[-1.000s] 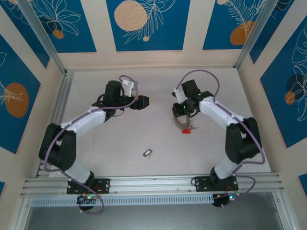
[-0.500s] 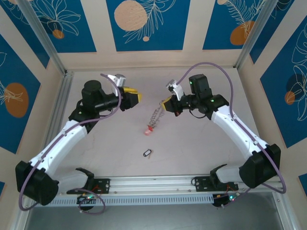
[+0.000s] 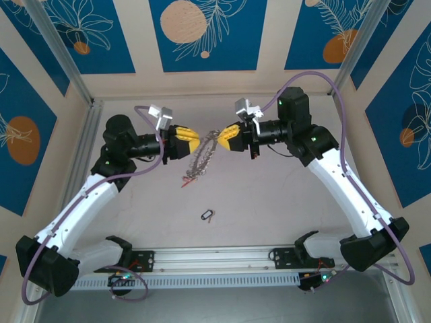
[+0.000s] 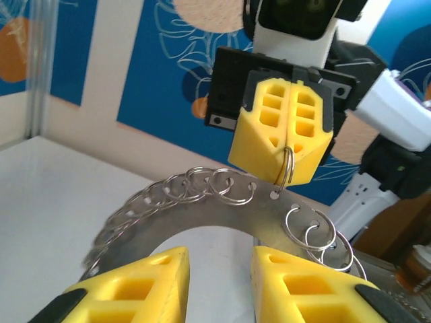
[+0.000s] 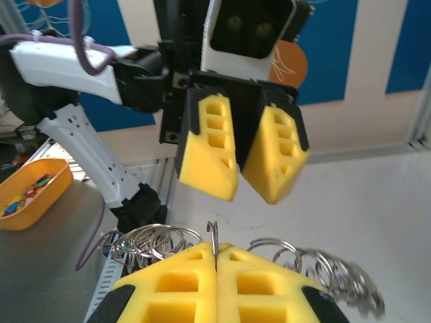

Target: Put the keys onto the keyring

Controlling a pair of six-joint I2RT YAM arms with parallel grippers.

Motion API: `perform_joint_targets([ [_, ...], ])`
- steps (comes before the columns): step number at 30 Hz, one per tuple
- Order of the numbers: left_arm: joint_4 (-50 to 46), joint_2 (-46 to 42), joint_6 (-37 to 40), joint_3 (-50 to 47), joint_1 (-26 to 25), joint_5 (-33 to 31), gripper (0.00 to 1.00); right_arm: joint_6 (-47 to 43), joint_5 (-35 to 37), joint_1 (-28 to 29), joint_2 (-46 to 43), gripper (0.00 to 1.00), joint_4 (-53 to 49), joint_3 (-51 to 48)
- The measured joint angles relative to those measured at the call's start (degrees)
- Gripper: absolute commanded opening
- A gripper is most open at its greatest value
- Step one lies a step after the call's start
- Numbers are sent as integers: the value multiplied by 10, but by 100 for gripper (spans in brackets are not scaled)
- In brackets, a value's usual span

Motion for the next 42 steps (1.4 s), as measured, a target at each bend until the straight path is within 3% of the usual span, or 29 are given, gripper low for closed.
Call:
perform_joint_targets([
  [5, 78, -1, -50, -5, -2, 23, 27, 38, -22, 3, 1, 0, 59, -14],
  [12, 125, -11, -76, -5, -15, 32, 34, 139, -24, 7, -1, 0, 181, -85],
  [27, 8, -14, 36, 10, -64, -18, 28, 316, 4, 38, -40, 0, 420, -209],
  [36, -26, -14, 74, 15, -78, -45, 18, 370, 15, 48, -40, 0, 498, -239],
  [39, -29, -14, 81, 15, -78, -52, 0, 382, 16, 49, -40, 0, 518, -246],
  [42, -29, -14, 83, 16, -79, -56, 0, 392, 21, 50, -42, 0, 537, -254],
])
